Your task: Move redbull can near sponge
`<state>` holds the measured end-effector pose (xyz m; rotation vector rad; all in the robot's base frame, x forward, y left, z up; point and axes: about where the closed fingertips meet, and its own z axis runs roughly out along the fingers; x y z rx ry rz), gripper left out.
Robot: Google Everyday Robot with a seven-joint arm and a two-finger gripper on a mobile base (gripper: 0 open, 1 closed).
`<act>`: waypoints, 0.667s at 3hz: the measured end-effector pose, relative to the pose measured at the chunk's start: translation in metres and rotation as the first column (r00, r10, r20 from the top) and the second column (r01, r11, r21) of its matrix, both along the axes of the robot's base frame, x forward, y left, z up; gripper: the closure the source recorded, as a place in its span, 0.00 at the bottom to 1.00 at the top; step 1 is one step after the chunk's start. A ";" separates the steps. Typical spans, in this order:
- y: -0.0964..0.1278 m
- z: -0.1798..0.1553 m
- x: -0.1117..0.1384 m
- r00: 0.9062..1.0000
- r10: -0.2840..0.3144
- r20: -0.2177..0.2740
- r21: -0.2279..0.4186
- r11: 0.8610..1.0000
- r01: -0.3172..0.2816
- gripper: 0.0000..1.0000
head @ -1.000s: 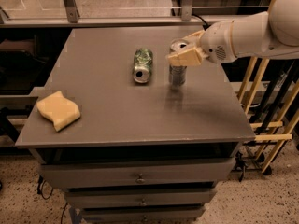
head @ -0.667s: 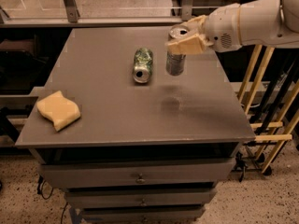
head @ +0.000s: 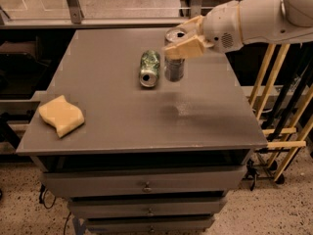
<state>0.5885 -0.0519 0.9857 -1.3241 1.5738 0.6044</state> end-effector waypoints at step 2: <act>0.130 -0.014 -0.055 0.937 0.339 -0.088 -0.004 0.940 -0.340 1.00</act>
Offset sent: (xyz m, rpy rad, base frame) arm -0.0746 0.1842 -0.0206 -0.0071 0.1320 0.4854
